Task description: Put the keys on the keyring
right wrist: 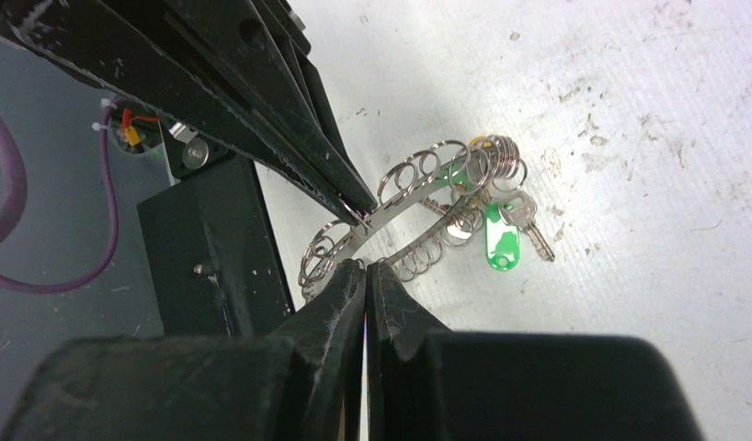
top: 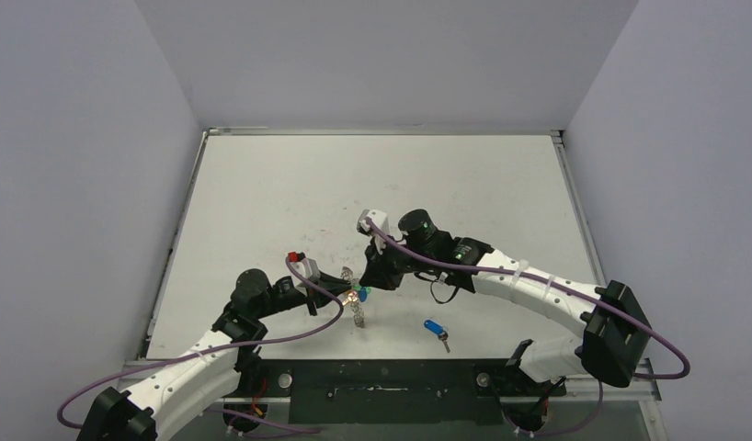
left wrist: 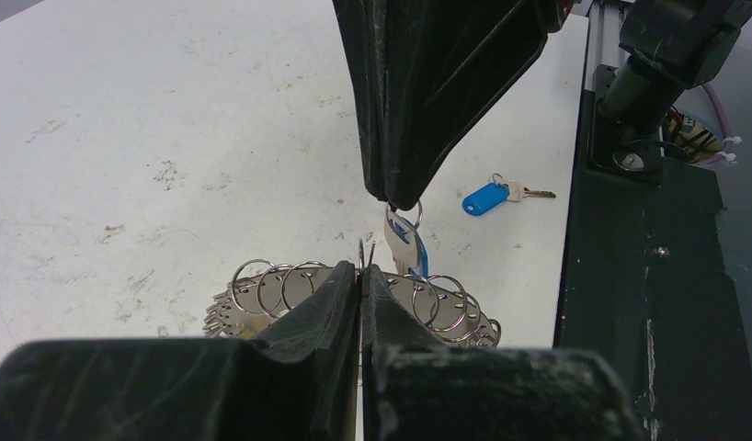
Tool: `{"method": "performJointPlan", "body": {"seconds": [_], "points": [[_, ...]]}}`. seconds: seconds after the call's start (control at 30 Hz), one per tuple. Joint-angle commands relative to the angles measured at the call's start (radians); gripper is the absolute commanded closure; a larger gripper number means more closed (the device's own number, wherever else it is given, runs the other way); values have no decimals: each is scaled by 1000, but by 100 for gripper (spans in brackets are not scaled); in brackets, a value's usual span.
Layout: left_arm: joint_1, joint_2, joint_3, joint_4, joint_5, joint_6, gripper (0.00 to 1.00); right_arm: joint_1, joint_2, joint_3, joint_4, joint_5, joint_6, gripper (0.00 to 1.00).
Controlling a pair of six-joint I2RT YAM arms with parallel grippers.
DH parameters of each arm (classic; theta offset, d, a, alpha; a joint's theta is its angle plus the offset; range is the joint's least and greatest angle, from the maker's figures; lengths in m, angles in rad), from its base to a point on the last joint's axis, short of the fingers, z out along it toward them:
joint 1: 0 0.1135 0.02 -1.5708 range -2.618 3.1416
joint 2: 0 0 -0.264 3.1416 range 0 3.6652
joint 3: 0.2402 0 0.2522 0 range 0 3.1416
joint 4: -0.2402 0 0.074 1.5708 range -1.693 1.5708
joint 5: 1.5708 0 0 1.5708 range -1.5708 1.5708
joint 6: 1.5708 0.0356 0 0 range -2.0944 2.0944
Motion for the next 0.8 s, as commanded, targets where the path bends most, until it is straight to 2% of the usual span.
{"method": "performJointPlan", "body": {"seconds": [0.0, 0.77], "points": [[-3, 2, 35, 62, 21, 6, 100, 3, -18, 44, 81, 0, -6, 100], [-3, -2, 32, 67, 19, -4, 100, 16, 36, 64, 120, -52, 14, 100]]}}
